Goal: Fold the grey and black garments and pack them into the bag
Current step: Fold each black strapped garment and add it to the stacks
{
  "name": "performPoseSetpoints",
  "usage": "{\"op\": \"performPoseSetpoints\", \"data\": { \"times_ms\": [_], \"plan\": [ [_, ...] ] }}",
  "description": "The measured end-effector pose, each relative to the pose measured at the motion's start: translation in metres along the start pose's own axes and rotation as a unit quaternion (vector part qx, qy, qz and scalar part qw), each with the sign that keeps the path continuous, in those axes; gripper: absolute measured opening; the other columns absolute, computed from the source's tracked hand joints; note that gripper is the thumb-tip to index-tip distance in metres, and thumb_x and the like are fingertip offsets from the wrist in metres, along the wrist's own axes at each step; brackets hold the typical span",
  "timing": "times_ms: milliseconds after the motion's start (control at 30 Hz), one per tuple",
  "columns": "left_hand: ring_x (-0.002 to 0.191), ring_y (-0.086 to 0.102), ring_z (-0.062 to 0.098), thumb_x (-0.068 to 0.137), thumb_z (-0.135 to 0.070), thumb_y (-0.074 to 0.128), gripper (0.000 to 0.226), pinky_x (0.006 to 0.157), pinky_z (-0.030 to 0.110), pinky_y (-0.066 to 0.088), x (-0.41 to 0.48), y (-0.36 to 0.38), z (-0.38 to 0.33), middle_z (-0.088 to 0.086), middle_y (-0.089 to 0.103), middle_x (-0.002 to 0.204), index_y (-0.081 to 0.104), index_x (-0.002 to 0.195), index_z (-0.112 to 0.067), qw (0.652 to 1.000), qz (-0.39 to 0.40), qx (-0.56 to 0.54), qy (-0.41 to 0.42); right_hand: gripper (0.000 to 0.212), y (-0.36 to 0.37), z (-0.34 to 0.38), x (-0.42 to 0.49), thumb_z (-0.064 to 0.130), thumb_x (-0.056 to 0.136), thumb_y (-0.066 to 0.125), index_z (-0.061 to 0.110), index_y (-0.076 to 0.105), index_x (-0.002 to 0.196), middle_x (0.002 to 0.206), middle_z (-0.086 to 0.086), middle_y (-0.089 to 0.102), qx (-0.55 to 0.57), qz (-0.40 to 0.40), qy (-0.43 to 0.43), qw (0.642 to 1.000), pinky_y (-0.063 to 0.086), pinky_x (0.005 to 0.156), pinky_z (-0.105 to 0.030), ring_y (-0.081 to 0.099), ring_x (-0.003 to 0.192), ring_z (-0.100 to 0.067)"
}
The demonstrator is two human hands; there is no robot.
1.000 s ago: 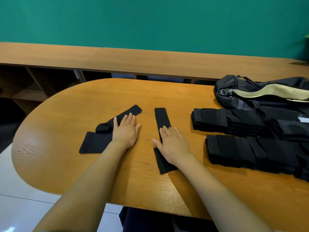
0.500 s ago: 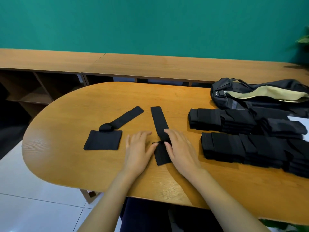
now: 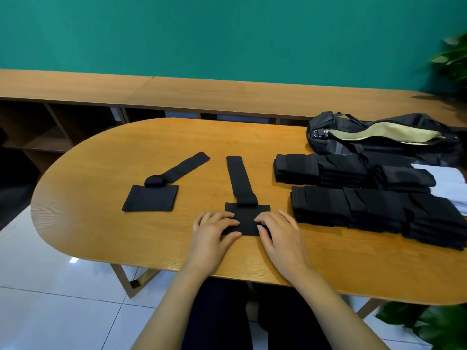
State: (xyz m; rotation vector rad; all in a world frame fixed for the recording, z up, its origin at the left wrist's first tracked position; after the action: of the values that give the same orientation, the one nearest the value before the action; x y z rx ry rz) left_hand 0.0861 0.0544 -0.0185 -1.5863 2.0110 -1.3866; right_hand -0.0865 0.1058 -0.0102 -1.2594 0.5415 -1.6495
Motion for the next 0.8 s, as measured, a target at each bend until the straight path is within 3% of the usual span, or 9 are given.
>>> {"op": "performPoseSetpoints", "data": {
  "times_ms": [100, 200, 400, 600, 800],
  "plan": [
    [0.114, 0.048, 0.009, 0.092, -0.045, 0.053, 0.033, 0.107, 0.028, 0.018, -0.0013, 0.0012, -0.0024, -0.013, 0.064, 0.117, 0.073, 0.110, -0.026, 0.999, -0.021, 0.035, 0.022, 0.019, 0.0012, -0.0017, -0.0026, 0.027, 0.097, 0.049, 0.024, 0.065, 0.107, 0.106, 0.014, 0.065, 0.019, -0.010, -0.003, 1.000, 0.030, 0.111, -0.026, 0.056, 0.102, 0.002],
    [0.105, 0.053, 0.012, 0.094, -0.048, 0.040, 0.041, 0.101, 0.029, 0.021, -0.0024, -0.0007, -0.0045, -0.011, 0.068, 0.104, 0.075, 0.097, -0.025, 0.996, -0.055, 0.063, 0.028, 0.024, 0.0016, -0.0001, -0.0022, 0.038, 0.096, 0.050, 0.024, 0.065, 0.107, 0.108, 0.014, 0.065, 0.019, -0.003, -0.012, 1.000, 0.023, 0.113, -0.023, 0.055, 0.105, 0.002],
    [0.103, 0.050, 0.011, 0.093, -0.040, 0.050, 0.030, 0.098, 0.031, 0.025, -0.0029, -0.0022, -0.0014, -0.010, 0.067, 0.098, 0.073, 0.099, -0.021, 0.998, -0.059, 0.028, -0.016, 0.041, 0.0040, -0.0035, -0.0019, 0.055, 0.087, 0.059, 0.028, 0.064, 0.117, 0.119, 0.014, 0.063, 0.002, 0.035, -0.034, 0.999, 0.016, 0.116, -0.027, 0.051, 0.117, -0.003],
    [0.103, 0.045, 0.003, 0.093, -0.038, 0.054, 0.023, 0.094, 0.029, 0.024, -0.0038, -0.0021, 0.0029, -0.018, 0.064, 0.094, 0.073, 0.096, -0.024, 0.997, -0.047, -0.055, -0.037, 0.026, 0.0083, -0.0044, -0.0018, 0.039, 0.089, 0.063, 0.029, 0.067, 0.112, 0.117, 0.013, 0.066, -0.026, 0.057, -0.048, 0.997, 0.013, 0.118, -0.029, 0.052, 0.120, -0.005],
    [0.111, 0.041, -0.004, 0.080, -0.071, 0.043, 0.048, 0.099, 0.026, 0.018, -0.0044, -0.0070, -0.0001, -0.028, 0.059, 0.109, 0.068, 0.104, -0.038, 0.993, -0.051, -0.091, -0.051, 0.020, 0.0057, -0.0042, -0.0017, 0.030, 0.094, 0.052, 0.026, 0.069, 0.104, 0.101, 0.012, 0.067, 0.012, 0.009, -0.009, 1.000, 0.023, 0.114, -0.033, 0.053, 0.106, -0.003]
  ]
}}
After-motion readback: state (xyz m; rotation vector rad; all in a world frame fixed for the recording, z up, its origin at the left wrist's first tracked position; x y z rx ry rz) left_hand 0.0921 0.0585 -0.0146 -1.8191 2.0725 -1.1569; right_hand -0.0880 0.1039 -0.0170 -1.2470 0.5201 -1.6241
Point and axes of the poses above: each hand's wrist, its own x-axis towards the middle knuckle, its own y-axis out of the palm, z = x × y, the point moved 2 cm from there along x, towards the middle knuckle
